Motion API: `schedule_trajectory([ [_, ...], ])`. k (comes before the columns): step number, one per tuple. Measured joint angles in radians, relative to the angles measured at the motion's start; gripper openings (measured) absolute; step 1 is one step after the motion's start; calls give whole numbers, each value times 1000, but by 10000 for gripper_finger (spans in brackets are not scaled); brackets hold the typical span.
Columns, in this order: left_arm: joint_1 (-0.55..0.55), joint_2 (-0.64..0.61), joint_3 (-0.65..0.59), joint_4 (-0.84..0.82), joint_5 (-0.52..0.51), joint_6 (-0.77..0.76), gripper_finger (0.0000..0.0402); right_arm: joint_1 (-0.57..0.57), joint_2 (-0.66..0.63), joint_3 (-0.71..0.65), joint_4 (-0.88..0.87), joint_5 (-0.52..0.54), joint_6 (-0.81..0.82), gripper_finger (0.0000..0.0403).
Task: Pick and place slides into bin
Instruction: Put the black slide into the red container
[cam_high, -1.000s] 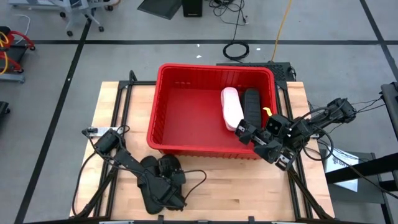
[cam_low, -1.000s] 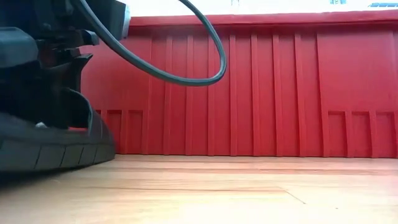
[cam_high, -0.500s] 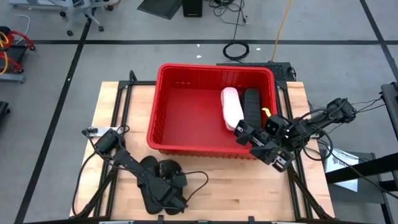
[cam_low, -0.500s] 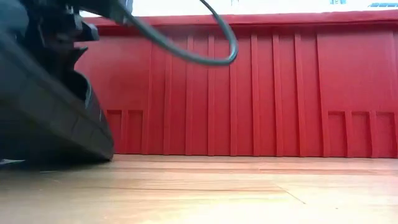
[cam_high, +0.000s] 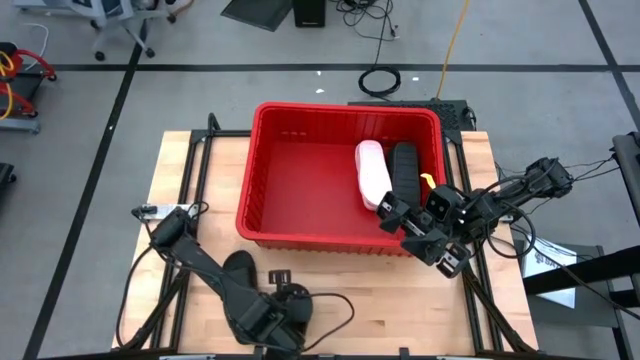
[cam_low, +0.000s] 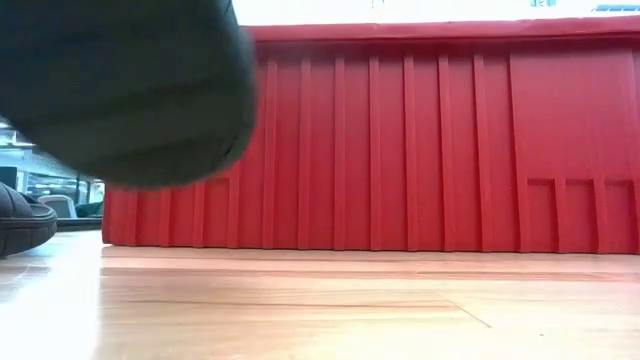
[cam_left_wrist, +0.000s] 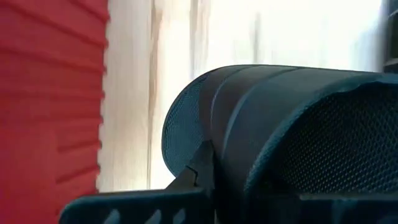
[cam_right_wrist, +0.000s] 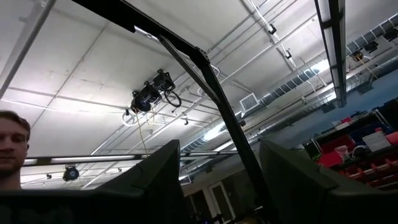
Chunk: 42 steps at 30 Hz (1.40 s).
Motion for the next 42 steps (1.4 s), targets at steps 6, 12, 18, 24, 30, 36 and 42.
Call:
schedule_trajectory([
  [6,-2,0,164,-30,-74,35,6,0,0,0,2,-1,0,210],
  [12,-1,0,304,-50,-129,103,4,0,0,0,-31,-1,-2,210],
  [18,0,0,418,-57,-166,168,9,0,0,0,-37,-2,95,210],
  [24,15,-16,454,-53,-174,268,9,0,-9,0,-38,8,26,210],
  [30,44,-56,456,-129,-194,286,3,-1,-34,9,-58,92,-49,210],
  [36,89,-150,456,-184,-276,371,9,0,-70,103,-240,103,-122,210],
  [42,162,-232,457,-186,-335,468,9,-1,-72,225,-425,142,-212,210],
])
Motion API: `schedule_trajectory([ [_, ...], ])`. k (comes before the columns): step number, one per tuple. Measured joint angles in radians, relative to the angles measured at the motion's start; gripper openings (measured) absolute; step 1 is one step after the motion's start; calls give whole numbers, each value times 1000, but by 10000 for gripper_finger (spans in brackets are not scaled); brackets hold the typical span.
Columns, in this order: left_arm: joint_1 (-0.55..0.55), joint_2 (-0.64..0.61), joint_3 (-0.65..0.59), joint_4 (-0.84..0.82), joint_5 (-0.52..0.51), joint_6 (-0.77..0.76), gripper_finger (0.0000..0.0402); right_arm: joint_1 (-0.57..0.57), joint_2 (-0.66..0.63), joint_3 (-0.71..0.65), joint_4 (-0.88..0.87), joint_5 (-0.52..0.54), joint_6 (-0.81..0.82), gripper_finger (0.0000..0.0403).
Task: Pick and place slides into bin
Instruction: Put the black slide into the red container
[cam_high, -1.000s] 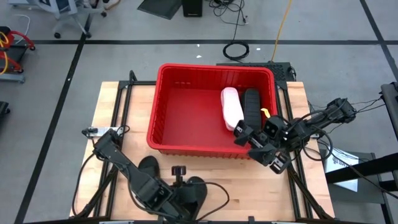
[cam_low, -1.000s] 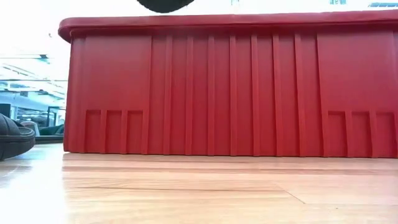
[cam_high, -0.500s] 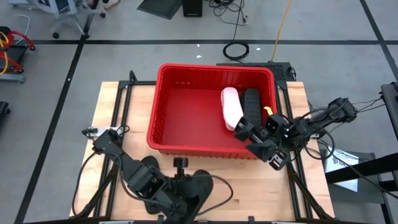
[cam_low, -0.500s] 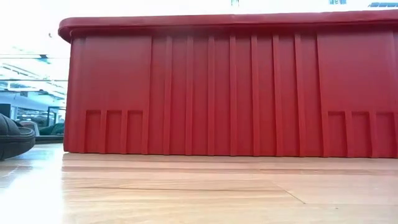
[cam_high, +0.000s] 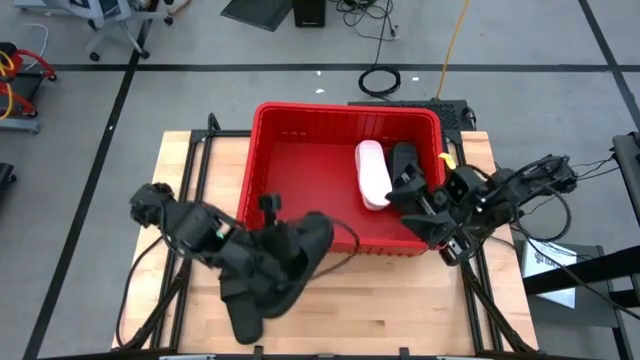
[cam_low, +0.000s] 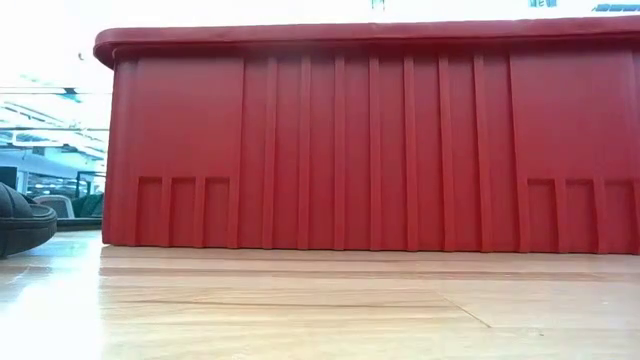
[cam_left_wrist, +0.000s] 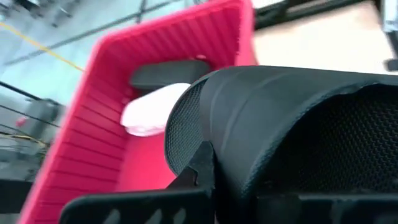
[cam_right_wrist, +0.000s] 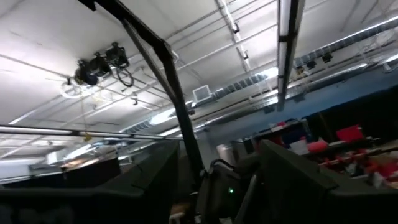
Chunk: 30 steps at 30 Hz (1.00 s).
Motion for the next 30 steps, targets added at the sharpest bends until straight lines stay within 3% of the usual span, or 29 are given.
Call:
schedule_trajectory([
  [4,52,-31,0,-7,-36,82,11,0,-1,33,-46,68,-36,210],
  [17,261,-25,-1,-40,-81,285,5,0,-65,34,-98,98,-134,210],
  [25,410,-20,-1,2,-83,320,19,-1,-131,35,-237,225,-184,210],
  [30,496,23,-2,90,-35,402,7,0,-160,35,-319,282,-199,210],
])
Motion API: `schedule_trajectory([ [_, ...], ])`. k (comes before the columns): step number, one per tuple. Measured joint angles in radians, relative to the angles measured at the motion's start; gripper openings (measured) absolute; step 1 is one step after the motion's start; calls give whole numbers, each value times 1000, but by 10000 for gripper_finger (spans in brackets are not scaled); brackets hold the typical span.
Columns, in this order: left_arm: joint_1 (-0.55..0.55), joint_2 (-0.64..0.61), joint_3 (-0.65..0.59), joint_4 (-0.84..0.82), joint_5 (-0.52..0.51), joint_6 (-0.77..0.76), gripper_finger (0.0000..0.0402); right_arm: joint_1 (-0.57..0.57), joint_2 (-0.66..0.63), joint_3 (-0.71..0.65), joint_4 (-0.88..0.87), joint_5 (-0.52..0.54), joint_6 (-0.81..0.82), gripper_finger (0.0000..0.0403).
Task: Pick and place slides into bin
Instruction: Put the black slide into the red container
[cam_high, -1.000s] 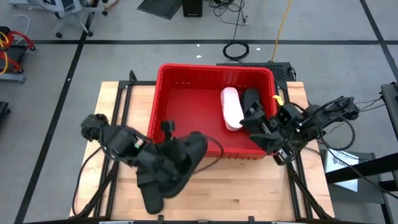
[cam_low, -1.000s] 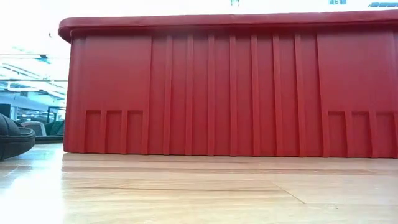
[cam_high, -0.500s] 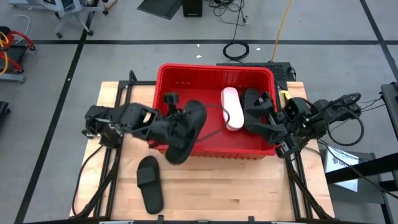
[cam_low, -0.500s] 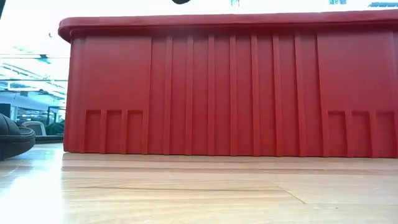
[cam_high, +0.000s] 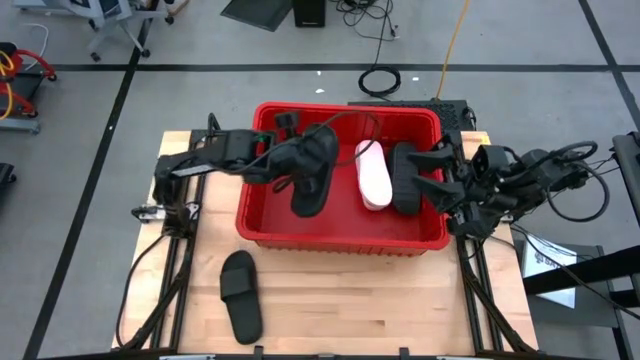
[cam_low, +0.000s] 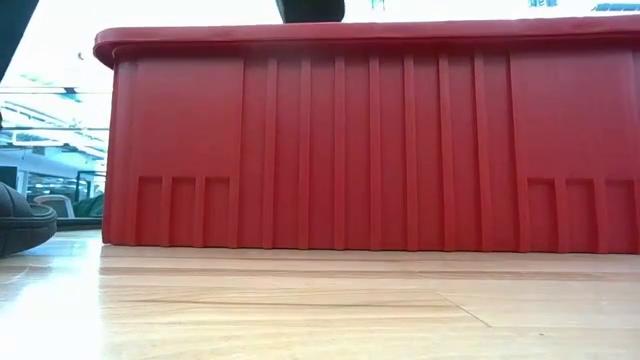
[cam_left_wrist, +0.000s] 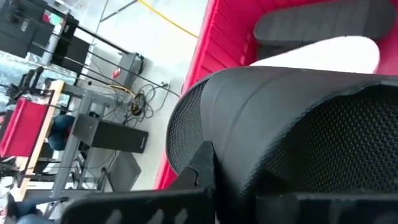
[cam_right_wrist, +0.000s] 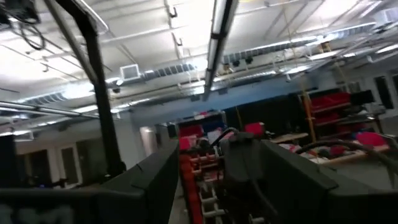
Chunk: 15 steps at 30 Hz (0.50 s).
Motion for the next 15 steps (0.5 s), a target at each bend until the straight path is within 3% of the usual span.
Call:
schedule_trajectory([
  [10,85,126,0,39,26,76,22,0,-9,0,-69,21,-7,210],
  [15,103,182,0,41,25,125,8,-14,-3,0,-72,21,6,210],
])
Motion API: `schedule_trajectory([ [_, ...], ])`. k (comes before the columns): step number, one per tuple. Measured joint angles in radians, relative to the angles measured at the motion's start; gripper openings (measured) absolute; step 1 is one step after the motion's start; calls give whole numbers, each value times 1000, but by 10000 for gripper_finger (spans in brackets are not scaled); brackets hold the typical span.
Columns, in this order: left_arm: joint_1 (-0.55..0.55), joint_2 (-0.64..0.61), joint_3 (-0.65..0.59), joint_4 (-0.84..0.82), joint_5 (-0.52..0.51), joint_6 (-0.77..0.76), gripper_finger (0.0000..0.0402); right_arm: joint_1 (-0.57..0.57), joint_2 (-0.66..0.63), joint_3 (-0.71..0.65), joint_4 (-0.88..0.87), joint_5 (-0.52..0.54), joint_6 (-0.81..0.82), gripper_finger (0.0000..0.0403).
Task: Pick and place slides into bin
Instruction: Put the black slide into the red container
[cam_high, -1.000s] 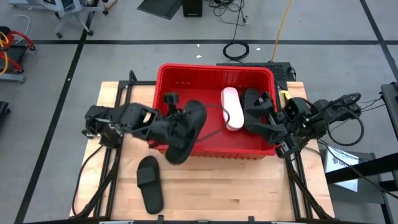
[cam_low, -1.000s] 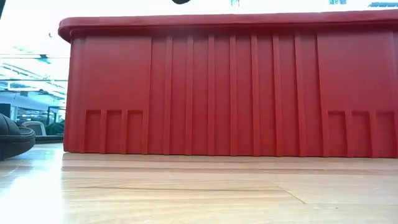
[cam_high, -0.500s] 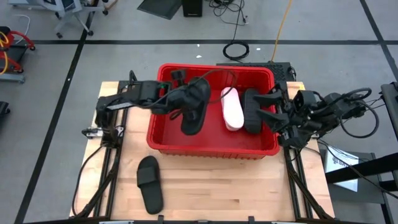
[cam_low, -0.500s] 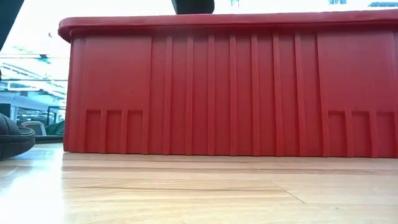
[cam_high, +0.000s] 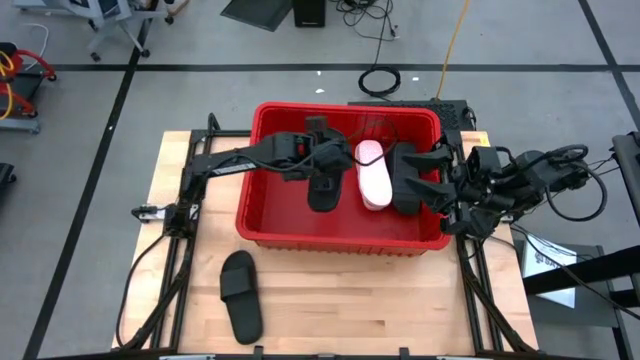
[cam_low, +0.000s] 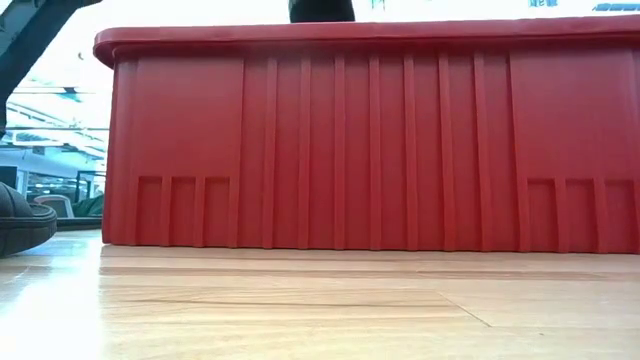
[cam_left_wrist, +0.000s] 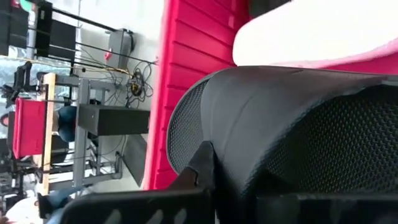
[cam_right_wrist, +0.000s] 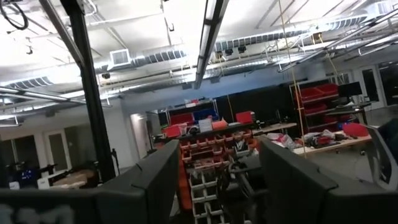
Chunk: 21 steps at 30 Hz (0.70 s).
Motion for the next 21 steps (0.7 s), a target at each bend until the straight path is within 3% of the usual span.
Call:
schedule_trajectory([
  [11,75,110,0,39,63,9,26,-32,2,0,2,0,77,210],
  [21,126,121,-26,197,148,83,9,-32,2,0,9,6,89,210],
])
